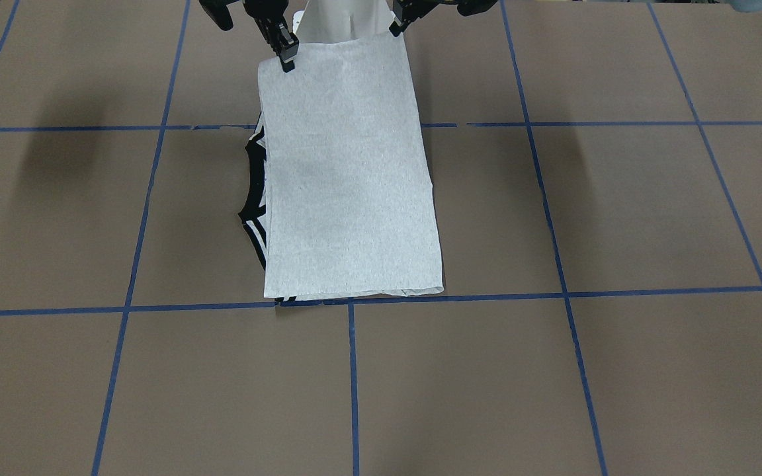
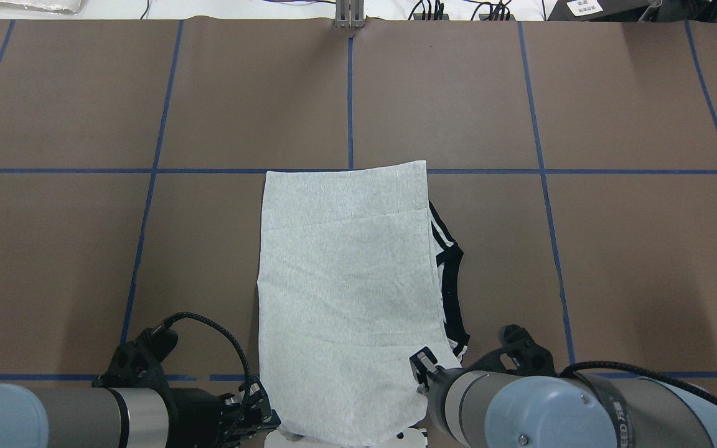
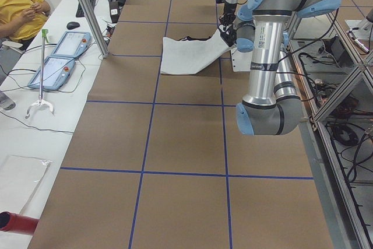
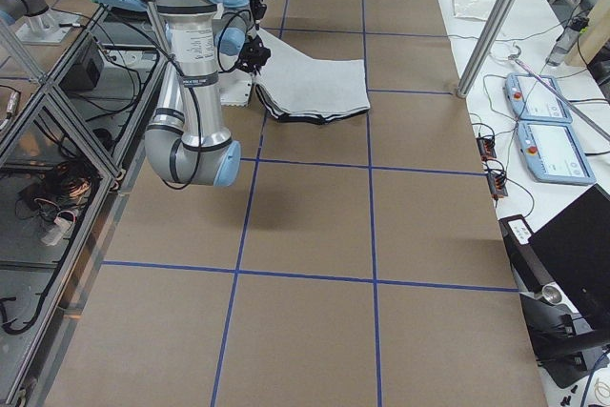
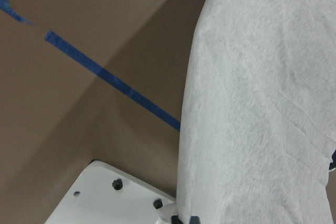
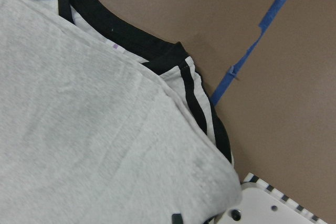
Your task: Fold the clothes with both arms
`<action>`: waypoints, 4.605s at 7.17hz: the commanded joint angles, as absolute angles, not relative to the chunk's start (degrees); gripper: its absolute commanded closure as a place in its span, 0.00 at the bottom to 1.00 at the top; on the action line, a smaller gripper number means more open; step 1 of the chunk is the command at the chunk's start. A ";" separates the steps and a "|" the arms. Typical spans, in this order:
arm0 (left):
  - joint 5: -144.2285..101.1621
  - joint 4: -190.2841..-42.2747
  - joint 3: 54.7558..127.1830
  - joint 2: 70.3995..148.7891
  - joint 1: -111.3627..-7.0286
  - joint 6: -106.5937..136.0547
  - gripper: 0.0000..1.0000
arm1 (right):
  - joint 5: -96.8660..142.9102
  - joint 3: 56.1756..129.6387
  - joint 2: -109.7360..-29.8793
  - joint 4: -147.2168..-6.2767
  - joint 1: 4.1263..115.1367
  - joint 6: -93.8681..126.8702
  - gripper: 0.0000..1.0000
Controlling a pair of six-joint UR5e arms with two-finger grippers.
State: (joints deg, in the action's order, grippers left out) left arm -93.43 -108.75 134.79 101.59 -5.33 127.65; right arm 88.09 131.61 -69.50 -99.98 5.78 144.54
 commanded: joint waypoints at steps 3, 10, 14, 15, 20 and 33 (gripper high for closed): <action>-93.87 -106.61 127.57 108.52 -17.11 118.92 1.00 | 93.60 126.77 -62.60 -100.20 19.39 135.38 1.00; -95.98 -113.78 105.15 117.42 -33.03 104.16 1.00 | 97.99 101.29 -53.10 -88.09 30.40 121.55 1.00; -95.80 -124.84 86.26 124.18 -39.45 92.67 0.27 | 106.70 80.40 -44.32 -76.79 40.15 104.37 0.00; -95.80 -126.89 84.92 124.19 -40.51 91.07 0.26 | 108.79 75.98 -41.77 -75.51 43.04 98.67 0.00; -99.90 -127.26 85.34 123.58 -42.19 86.22 0.27 | 113.55 73.04 -44.91 -75.41 49.48 85.96 0.00; -118.21 -131.01 83.15 121.91 -36.91 86.31 1.00 | 117.60 78.57 -49.83 -75.41 52.38 85.87 0.00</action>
State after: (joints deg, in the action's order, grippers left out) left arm -118.21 -128.28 83.75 122.00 -36.81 86.54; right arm 117.60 77.91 -49.13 -75.50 52.37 85.87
